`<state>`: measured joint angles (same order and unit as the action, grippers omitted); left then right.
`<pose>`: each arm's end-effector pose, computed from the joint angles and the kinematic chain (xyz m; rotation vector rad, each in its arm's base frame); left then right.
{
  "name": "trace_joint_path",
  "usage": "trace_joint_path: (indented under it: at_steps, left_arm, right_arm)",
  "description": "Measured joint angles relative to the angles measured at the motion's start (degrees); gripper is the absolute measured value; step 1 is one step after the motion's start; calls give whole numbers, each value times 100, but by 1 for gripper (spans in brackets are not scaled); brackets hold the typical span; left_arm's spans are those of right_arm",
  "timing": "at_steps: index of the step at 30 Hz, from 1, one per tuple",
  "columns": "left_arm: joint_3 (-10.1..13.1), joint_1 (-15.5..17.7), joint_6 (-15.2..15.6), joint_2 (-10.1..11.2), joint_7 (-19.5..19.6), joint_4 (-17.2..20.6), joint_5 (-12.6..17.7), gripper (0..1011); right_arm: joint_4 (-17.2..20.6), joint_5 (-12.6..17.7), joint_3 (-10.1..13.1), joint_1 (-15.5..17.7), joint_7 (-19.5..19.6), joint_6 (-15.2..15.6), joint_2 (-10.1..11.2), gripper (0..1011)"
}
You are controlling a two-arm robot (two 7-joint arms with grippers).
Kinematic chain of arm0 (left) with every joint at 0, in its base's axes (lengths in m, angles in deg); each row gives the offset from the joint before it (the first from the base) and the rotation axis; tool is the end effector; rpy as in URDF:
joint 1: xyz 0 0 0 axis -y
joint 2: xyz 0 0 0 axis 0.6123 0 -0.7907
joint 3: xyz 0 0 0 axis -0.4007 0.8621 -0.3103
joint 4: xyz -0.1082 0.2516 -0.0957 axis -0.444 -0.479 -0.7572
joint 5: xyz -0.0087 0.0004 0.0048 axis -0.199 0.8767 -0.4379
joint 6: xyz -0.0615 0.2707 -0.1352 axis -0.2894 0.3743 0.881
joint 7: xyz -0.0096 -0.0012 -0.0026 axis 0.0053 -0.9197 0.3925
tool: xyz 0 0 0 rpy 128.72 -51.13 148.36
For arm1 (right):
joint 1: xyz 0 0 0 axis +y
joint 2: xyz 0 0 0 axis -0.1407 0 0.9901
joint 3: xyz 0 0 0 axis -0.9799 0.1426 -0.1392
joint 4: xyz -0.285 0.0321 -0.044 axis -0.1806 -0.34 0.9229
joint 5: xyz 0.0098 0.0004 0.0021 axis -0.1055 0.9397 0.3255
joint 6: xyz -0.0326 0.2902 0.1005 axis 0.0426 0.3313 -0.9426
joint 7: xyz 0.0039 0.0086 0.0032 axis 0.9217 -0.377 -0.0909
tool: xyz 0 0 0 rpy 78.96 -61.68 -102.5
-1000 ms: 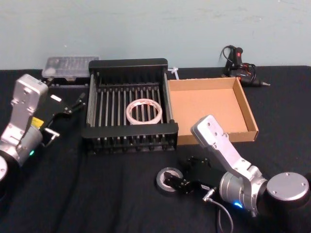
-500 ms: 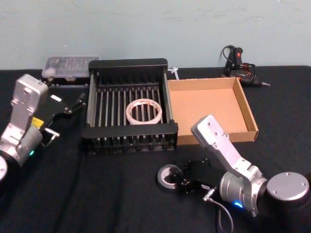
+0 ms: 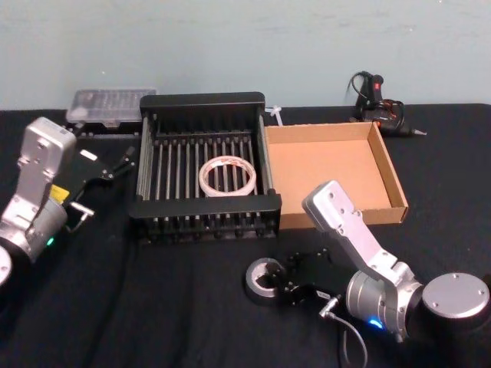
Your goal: Pick up the white tape and place it into the black box , Pick up the silver tape and place it into the brown box.
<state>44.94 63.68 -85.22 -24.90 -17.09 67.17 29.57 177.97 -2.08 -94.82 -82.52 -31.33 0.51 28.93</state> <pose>0.3580 0.0827 -0.3022 0.3045 -0.2850 1.2480 0.2984 0.0387 -0.2839 -0.5303 0.1816 -0.7618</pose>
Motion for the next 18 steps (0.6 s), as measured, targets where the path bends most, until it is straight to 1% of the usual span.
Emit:
trace_joint_path:
  at_steps: [5,10,18]
  left_arm:
    - [0,0,0,0,0,0,0,1001]
    - [0,0,0,0,0,0,0,1001]
    - [0,0,0,0,0,0,0,1001]
  right_arm:
    - [-14,15,-16,0,-19,-31,4,172]
    - [20,98,5,23,-68,-103,25,171]
    - [174,343,119,128,-96,-415,89,171]
